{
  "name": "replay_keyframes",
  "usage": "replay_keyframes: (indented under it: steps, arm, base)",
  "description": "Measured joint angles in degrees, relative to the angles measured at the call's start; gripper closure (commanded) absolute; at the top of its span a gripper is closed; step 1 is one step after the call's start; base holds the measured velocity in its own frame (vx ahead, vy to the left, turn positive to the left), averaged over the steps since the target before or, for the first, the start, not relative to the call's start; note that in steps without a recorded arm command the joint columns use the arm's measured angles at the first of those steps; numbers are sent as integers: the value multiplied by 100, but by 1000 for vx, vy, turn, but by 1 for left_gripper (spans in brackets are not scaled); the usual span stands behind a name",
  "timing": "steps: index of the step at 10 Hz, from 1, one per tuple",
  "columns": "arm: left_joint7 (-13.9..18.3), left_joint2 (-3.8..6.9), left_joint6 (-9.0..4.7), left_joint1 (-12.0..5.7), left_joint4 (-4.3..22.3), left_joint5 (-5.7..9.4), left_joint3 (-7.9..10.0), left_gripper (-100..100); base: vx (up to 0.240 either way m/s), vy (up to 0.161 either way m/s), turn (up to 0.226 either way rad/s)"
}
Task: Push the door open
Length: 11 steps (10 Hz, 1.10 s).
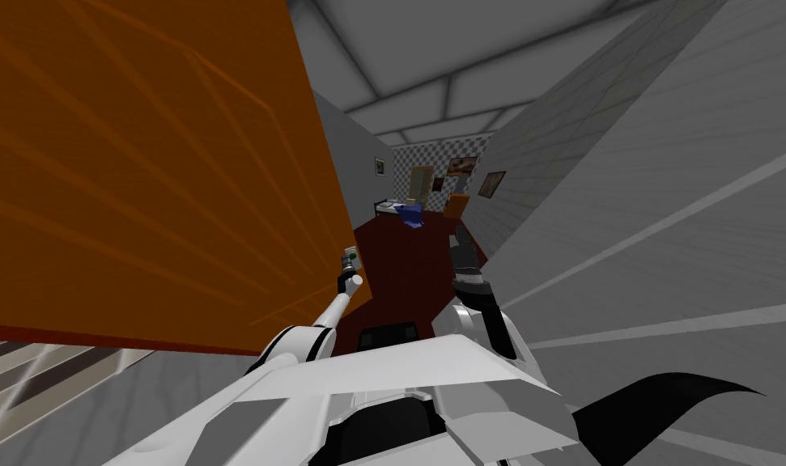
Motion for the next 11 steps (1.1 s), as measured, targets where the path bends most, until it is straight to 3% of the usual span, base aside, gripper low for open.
replay_keyframes:
  steps: [6,8,11]
  arm:
    - [-246,102,-676,-143,238,663,-208,-100]
    - [-439,89,-880,-114,153,945,-266,-100]
    - [-596,36,-1296,-207,305,1351,-391,-100]
  base:
    - [-84,39,-165]
    - [-87,35,-198]
    - [-92,25,-215]
